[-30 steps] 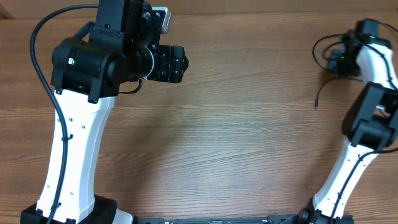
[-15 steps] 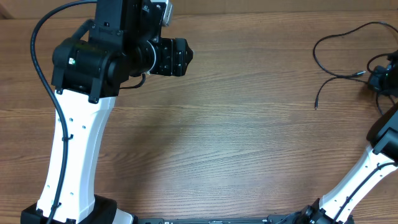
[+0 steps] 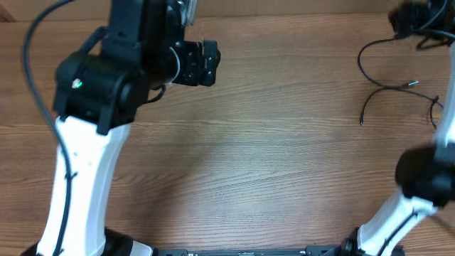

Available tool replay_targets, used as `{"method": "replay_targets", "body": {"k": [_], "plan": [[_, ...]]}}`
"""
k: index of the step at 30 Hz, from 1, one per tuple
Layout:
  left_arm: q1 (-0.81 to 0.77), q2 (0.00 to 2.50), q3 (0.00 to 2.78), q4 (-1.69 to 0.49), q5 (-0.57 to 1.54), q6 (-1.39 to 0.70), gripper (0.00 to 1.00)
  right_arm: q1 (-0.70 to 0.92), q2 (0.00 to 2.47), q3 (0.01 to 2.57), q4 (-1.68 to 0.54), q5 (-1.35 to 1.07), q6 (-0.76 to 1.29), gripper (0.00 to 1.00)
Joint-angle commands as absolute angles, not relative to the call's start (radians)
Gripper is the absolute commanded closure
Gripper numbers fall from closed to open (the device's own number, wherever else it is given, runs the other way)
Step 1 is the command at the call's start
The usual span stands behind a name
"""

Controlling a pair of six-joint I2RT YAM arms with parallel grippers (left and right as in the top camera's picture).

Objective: Untangle cables

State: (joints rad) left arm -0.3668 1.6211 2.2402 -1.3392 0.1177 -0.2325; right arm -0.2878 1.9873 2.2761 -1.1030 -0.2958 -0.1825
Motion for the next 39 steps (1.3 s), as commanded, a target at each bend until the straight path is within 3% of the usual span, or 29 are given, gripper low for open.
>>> {"method": "replay_targets", "body": {"k": [1,7,12,23,27,30,31,33,39], "plan": [[-0.371,1.551,2.293,-1.345,0.086,-0.225,0.05,-0.232,1.847,2.304,-1.148,-0.316,-0.18,0.26],[-0.372,1.497,2.293,-1.402,0.013,-0.195,0.17,-0.097,1.738,2.304,-1.303,-0.316,-0.179,0.4],[-0.374,1.378,2.294,-1.433,-0.096,-0.195,0.18,0.054,1.616,2.304,-1.381,-0.202,-0.095,0.38],[-0.374,1.265,2.291,-1.658,-0.274,-0.311,0.34,0.368,1.401,2.303,-1.562,0.214,0.122,0.37],[-0.374,1.266,2.277,-1.651,-0.272,-0.324,0.31,0.438,1.347,2.303,-1.619,0.276,0.173,0.33],[-0.374,1.269,2.277,-1.613,-0.257,-0.326,0.2,0.439,1.332,2.303,-1.622,0.276,0.173,0.24],[-0.374,1.269,2.277,-1.6,-0.241,-0.329,0.13,0.439,1.33,2.303,-1.622,0.273,0.172,0.19],[-0.374,1.269,2.277,-1.58,-0.211,-0.33,0.0,0.439,1.331,2.303,-1.623,0.268,0.172,0.0],[-0.374,1.269,2.277,-1.566,-0.189,-0.329,0.0,0.439,1.346,2.303,-1.623,0.268,0.172,0.0]]}}
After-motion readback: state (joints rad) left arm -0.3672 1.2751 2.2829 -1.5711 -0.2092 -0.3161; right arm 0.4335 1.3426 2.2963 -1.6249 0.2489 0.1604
